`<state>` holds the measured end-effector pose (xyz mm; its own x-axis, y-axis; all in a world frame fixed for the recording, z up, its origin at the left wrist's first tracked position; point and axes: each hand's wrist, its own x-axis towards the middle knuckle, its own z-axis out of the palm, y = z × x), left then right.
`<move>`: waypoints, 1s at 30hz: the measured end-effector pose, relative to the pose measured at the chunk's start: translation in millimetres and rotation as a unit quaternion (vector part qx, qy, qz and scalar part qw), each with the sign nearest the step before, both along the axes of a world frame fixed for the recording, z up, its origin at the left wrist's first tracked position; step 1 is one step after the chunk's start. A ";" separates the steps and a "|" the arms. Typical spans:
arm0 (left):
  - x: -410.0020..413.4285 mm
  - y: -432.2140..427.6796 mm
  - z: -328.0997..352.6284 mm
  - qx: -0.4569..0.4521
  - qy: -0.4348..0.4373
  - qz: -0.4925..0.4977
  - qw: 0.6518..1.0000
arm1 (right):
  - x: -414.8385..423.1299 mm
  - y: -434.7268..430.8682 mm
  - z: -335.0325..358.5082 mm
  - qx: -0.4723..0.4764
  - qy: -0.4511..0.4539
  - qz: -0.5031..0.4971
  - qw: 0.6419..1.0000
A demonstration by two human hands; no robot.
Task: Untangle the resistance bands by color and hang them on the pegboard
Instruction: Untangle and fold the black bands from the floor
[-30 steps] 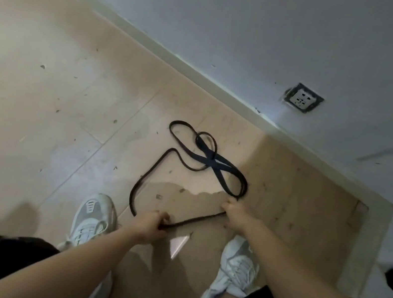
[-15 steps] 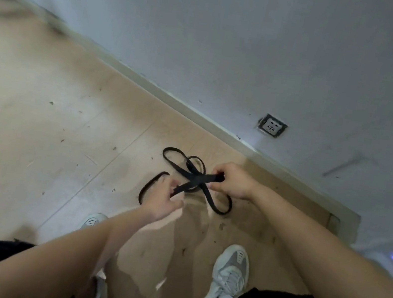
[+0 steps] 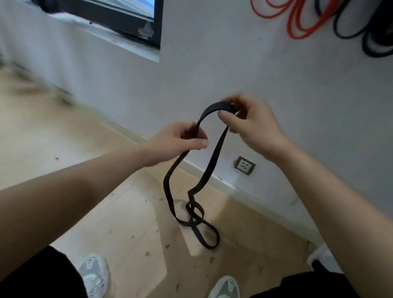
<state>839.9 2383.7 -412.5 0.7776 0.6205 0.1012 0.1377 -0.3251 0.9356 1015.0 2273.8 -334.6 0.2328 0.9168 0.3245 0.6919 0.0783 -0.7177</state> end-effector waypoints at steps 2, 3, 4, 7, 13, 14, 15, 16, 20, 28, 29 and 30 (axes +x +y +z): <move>-5.3 -7.4 30.9 0.014 -0.038 -0.012 0.999 | -2.7 -8.1 17.5 0.041 0.035 -0.029 0.998; -7.0 -11.8 45.9 0.019 -0.061 -0.019 0.998 | -3.8 -11.7 25.7 0.056 0.055 -0.035 0.996; -7.8 -16.5 60.2 0.024 -0.084 -0.023 0.996 | -5.0 -14.9 33.4 0.068 0.070 -0.035 0.995; -6.0 -26.3 95.6 0.039 -0.124 -0.032 0.991 | -5.4 -19.8 49.0 0.092 0.071 -0.030 0.993; 7.0 -26.4 119.4 0.025 -0.124 -0.012 0.992 | 1.6 -17.9 19.1 0.061 0.153 -0.036 0.986; 10.5 -26.6 116.7 0.019 -0.121 -0.002 0.992 | 2.6 -16.3 4.7 0.030 0.182 -0.025 0.983; 13.7 -27.2 112.8 0.008 -0.122 0.007 0.992 | 2.9 -14.8 -11.5 -0.007 0.215 -0.011 0.977; 16.4 -27.1 107.1 -0.006 -0.126 0.014 0.992 | 3.0 -13.3 -27.7 -0.049 0.247 0.007 0.968; 21.4 -18.2 78.6 -0.084 -0.170 0.027 0.982 | -7.2 -1.3 -72.7 -0.198 0.283 0.122 0.930; 13.5 31.8 90.8 -0.229 -0.356 0.037 0.905 | -21.1 37.4 -110.3 -0.201 0.237 0.098 0.945; 10.7 39.5 88.4 -0.229 -0.359 0.066 0.902 | -15.2 40.7 -109.8 -0.194 0.238 0.079 0.949; 7.9 46.8 83.3 -0.231 -0.351 0.108 0.901 | -7.9 43.5 -109.0 -0.187 0.233 0.051 0.953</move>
